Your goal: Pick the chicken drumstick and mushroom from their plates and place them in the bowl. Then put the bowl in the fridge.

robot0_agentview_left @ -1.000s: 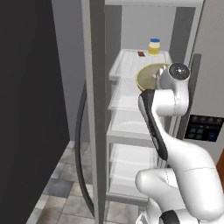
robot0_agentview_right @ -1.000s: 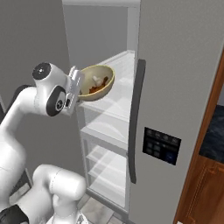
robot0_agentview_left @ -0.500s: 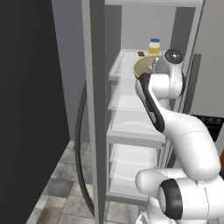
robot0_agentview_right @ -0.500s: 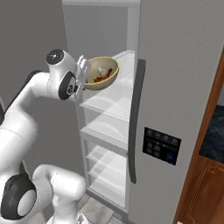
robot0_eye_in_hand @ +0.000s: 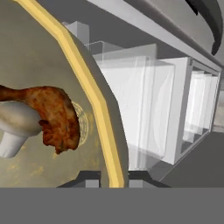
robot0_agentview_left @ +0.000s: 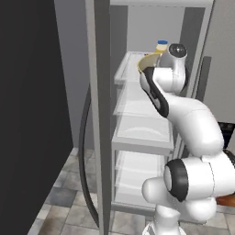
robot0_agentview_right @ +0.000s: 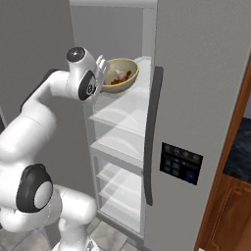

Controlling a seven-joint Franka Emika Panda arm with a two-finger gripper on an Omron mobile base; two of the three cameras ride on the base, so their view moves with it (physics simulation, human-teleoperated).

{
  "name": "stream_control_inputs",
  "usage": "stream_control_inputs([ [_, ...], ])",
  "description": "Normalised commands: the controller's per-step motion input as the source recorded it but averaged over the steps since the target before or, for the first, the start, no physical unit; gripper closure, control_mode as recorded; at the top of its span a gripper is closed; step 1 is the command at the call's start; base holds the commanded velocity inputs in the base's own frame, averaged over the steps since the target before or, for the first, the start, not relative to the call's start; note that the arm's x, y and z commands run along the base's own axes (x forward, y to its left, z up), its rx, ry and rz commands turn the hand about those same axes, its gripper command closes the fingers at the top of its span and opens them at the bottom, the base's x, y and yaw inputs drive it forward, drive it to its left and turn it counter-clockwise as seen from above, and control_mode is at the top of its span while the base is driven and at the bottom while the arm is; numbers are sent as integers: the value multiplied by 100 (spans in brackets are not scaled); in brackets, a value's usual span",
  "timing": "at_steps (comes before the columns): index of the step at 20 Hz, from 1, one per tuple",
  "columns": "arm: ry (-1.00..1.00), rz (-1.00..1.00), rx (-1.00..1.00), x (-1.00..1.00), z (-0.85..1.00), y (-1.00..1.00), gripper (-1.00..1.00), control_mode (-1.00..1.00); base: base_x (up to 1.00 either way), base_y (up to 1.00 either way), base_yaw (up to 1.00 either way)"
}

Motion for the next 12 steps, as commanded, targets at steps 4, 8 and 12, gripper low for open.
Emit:
stream_control_inputs([
  [4,0,0,0,61,0,-11,100,-100,0,0,0],
  [8,10,0,0,48,-5,-12,100,-100,0,0,0],
  [12,7,0,0,43,-3,-11,100,-100,0,0,0],
])
